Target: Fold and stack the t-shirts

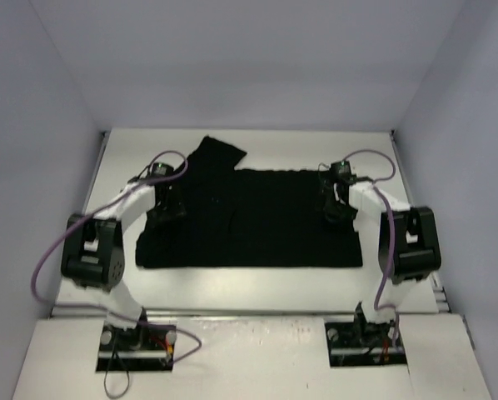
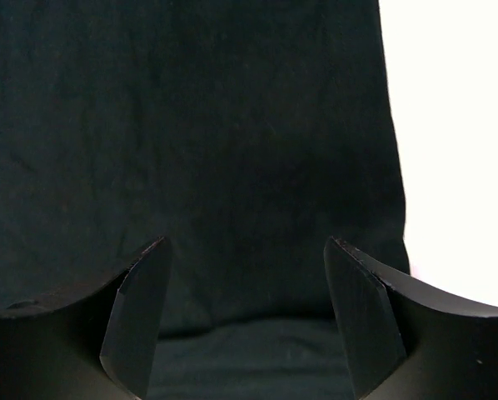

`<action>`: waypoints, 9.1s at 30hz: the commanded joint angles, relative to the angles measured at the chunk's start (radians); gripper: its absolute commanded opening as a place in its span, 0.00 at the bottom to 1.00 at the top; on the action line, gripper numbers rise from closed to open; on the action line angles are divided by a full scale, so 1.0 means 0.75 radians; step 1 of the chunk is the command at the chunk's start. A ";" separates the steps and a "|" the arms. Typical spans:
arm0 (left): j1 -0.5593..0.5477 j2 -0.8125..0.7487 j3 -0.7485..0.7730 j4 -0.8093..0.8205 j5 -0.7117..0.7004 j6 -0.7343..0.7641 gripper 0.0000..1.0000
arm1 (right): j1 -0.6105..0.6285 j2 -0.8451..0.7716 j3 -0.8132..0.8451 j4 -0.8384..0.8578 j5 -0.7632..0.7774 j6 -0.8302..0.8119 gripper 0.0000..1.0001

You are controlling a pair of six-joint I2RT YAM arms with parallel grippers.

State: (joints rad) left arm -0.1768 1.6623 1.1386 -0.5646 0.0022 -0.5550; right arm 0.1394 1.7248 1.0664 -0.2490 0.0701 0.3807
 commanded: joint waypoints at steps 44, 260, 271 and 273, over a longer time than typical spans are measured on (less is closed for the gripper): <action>0.120 0.721 1.314 -0.145 0.275 0.475 0.57 | -0.057 0.274 0.631 -0.096 0.092 -0.076 0.60; 0.013 -0.827 -0.110 0.007 0.214 0.253 0.00 | -0.180 -0.225 -0.093 0.072 0.379 0.005 0.00; 0.011 -0.819 -0.213 0.033 0.142 0.245 0.00 | -0.180 -0.340 -0.256 0.070 0.303 0.070 0.00; 0.011 -0.815 -0.228 0.037 0.139 0.244 0.00 | -0.180 -0.342 -0.287 0.071 0.282 0.106 0.00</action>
State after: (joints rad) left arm -0.1684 1.0584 0.9684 -0.5793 0.1345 -0.3699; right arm 0.0074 1.5017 0.8819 -0.2012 0.2863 0.4073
